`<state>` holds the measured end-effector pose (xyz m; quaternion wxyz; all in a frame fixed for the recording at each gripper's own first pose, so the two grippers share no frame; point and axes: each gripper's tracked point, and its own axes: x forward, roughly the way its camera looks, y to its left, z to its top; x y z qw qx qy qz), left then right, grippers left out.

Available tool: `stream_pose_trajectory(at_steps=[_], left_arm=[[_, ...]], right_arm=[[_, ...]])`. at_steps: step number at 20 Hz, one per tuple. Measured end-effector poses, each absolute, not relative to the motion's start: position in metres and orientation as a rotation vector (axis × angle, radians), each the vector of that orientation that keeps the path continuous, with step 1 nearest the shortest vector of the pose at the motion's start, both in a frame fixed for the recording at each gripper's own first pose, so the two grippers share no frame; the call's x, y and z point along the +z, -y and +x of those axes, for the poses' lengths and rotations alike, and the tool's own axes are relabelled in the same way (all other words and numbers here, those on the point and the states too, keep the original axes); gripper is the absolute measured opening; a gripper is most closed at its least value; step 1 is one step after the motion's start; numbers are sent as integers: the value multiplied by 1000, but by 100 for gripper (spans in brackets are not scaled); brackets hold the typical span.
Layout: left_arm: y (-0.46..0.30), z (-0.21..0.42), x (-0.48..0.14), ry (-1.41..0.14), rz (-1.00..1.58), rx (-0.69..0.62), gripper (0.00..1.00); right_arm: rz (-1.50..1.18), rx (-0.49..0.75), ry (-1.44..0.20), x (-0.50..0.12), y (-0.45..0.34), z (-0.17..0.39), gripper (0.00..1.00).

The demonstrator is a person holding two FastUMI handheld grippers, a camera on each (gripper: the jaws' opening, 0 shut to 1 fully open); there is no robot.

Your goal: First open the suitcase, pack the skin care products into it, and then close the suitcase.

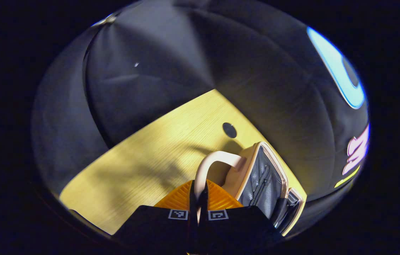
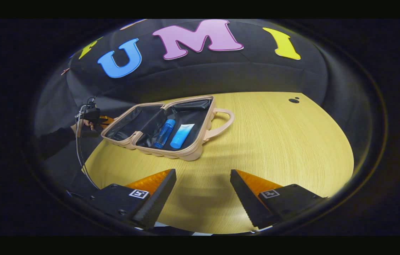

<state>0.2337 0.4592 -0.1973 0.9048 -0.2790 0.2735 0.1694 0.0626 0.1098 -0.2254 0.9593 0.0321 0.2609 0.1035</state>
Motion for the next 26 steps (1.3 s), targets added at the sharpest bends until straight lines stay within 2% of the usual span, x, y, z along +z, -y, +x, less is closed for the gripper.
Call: stream_pose_trajectory(at_steps=[1,2,3,6,7,8,12,16,19,26], left_arm=[[-455,231,-175,-544,-507,347,6],[-445,229,-154,-520,-438,334,6],[-431,230,-131,-491,-378,315,6],[-366,211,-50,-407,-266,234,6],[-343,206,-24,-379,-233,202,6],[-317,202,-7,-352,-192,172,6],[-206,187,28,-315,-136,52,6],[-99,189,9,-311,-154,-2,6],[-17,194,-32,-351,-210,-88,6],[78,227,-159,-542,-162,-150,6]], right_arm=[[64,208,-522,-221,-108,65,98],[69,206,-515,-216,-107,66,89],[85,211,-511,-209,-108,67,98],[77,232,-470,-184,-108,73,98],[66,240,-456,-174,-105,75,88],[59,245,-445,-167,-101,77,98],[65,251,-423,-140,-78,86,97],[69,230,-397,-124,-39,99,97],[96,203,-391,-123,-14,105,97],[173,111,-427,-148,27,85,98]])
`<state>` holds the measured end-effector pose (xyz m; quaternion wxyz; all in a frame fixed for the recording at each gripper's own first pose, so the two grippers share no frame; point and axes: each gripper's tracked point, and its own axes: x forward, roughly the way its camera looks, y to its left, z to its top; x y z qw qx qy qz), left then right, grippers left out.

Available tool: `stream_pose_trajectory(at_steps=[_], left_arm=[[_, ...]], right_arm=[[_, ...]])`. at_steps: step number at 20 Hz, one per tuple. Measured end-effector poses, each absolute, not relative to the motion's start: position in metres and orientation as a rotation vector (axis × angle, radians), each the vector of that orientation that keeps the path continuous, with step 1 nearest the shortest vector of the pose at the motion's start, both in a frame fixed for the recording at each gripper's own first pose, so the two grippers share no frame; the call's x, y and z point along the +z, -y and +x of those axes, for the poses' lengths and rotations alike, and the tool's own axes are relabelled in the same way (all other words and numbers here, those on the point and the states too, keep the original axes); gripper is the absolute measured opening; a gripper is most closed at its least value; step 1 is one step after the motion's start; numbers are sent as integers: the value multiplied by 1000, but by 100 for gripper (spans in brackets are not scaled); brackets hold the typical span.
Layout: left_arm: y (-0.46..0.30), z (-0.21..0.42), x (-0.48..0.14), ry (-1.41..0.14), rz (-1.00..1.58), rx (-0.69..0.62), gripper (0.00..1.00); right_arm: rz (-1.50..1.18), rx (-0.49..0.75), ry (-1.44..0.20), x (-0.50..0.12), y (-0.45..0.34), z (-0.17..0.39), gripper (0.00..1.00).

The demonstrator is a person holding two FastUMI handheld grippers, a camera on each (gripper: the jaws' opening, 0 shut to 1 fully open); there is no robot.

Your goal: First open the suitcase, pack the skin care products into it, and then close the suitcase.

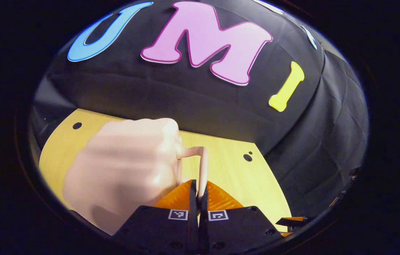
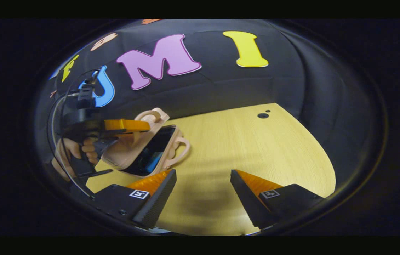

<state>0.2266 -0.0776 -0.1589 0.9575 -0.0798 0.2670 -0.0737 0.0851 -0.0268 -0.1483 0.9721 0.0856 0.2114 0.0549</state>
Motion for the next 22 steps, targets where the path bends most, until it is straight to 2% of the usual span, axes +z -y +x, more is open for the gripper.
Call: stream_pose_trajectory(at_steps=[4,5,7,9,10,11,12,13,14,15,16,19,22], left_arm=[[95,246,-209,-628,-58,-123,6],[98,243,-208,-627,-40,-121,7],[96,238,-193,-621,-19,-130,13],[106,228,-185,-598,-75,-144,27],[105,217,-172,-574,-104,-152,57],[105,203,-156,-545,-126,-166,57],[104,187,-137,-508,-137,-176,77],[97,170,-117,-467,-137,-181,72],[89,151,-94,-417,-127,-176,80],[81,134,-74,-357,-114,-165,81],[73,116,-50,-293,-96,-157,96],[31,24,36,-52,-50,-91,96],[0,-59,49,35,-130,-19,96]], right_arm=[[183,59,-420,-151,41,65,97],[191,48,-411,-150,41,62,97],[202,34,-388,-141,38,54,97],[202,28,-352,-126,32,48,97],[199,29,-332,-118,27,44,97],[197,32,-312,-107,21,38,97],[195,36,-289,-95,15,33,97],[191,42,-263,-84,4,29,97],[185,46,-239,-72,-3,24,97],[177,49,-221,-61,-10,16,97],[175,55,-194,-50,-18,10,97],[75,87,-86,-8,-54,-25,97],[-20,112,-42,-4,-84,-62,97]])
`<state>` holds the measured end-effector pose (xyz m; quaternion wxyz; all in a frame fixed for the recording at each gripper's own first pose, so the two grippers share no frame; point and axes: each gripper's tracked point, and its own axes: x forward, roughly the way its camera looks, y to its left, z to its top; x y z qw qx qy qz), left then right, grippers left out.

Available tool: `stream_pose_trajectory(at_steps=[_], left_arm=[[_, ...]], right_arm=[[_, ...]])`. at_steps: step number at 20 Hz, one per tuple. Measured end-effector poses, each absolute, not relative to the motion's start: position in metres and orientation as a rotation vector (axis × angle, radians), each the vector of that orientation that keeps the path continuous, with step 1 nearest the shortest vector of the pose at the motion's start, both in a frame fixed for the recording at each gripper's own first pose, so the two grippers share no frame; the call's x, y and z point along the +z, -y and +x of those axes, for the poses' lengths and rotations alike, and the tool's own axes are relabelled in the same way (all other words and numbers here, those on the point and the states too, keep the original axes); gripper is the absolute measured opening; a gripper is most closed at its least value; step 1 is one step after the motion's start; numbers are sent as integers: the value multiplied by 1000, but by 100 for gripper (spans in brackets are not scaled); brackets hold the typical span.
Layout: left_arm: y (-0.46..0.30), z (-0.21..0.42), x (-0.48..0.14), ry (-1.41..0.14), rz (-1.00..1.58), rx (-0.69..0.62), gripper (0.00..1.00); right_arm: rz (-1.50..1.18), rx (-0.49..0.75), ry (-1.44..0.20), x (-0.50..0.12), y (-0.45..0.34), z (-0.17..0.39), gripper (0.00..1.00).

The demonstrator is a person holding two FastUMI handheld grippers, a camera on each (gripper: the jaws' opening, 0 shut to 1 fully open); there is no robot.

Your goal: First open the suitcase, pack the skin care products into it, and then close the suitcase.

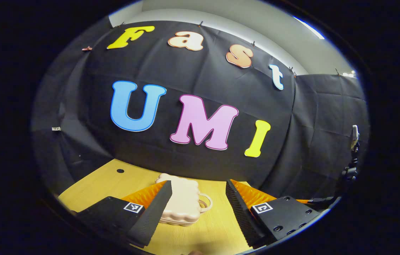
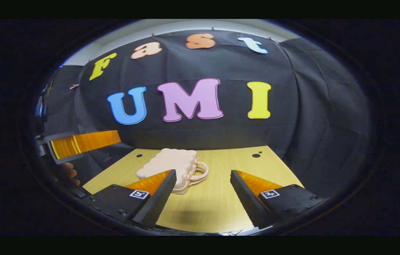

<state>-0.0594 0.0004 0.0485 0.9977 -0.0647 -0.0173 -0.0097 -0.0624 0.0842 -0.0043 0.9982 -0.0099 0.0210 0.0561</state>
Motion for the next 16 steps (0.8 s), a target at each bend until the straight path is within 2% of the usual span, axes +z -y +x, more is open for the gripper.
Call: stream_pose_trajectory(at_steps=[2,4,9,16], left_arm=[[-25,-95,37,54,-83,50,96],[-35,-120,35,58,-37,67,96],[-27,-127,58,128,31,61,96],[-43,-127,54,112,-61,82,96]], right_arm=[[-33,166,-35,-12,-107,-90,97],[-114,187,-21,-19,-109,-105,97],[-132,184,-14,-25,-104,-122,98],[-64,153,-46,-33,-96,-117,98]])
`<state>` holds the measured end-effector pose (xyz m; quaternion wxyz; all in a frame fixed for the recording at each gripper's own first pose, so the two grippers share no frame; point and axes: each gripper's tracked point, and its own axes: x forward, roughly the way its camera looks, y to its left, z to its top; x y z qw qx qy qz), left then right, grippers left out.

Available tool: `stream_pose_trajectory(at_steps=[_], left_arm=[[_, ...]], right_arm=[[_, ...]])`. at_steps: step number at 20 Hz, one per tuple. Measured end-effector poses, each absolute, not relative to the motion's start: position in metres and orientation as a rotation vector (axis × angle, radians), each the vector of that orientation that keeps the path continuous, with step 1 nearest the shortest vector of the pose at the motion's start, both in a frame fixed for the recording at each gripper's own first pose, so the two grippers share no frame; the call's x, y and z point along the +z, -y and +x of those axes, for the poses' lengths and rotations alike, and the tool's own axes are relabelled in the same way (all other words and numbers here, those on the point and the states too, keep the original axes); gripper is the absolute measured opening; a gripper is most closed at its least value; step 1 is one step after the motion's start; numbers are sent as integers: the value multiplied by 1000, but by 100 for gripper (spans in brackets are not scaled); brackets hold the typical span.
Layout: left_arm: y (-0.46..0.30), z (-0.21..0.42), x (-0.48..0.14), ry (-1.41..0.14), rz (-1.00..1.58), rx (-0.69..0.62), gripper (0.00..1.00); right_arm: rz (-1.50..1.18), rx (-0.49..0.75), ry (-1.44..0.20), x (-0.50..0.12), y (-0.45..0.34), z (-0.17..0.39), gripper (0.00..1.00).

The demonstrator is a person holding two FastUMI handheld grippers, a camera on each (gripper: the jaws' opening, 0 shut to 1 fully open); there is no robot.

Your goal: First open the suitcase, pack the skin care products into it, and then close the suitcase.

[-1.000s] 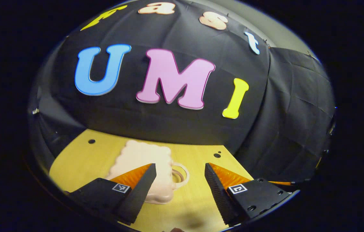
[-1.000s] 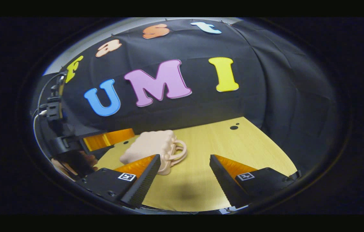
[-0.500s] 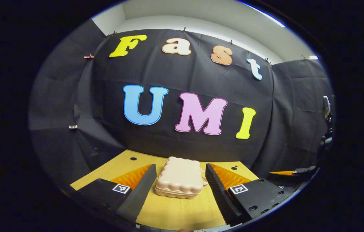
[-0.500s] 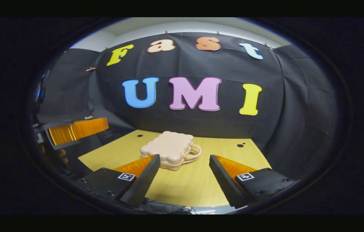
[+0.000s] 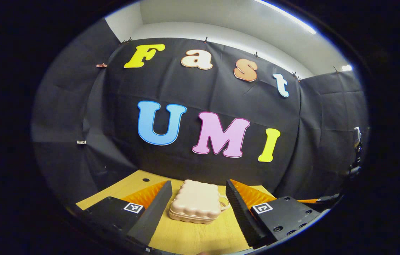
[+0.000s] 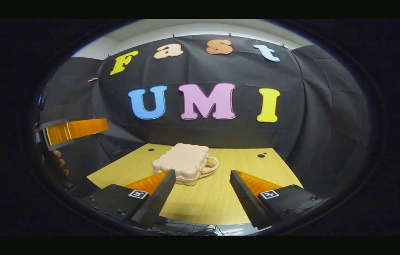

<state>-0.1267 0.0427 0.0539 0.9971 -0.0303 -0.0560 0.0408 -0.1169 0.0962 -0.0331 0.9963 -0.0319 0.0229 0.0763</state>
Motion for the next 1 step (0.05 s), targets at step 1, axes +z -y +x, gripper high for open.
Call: stream_pose_trajectory(at_steps=[1], left_arm=[[-48,-126,53,111,-41,96,96]], right_arm=[[-58,150,-50,-35,-95,-116,98]])
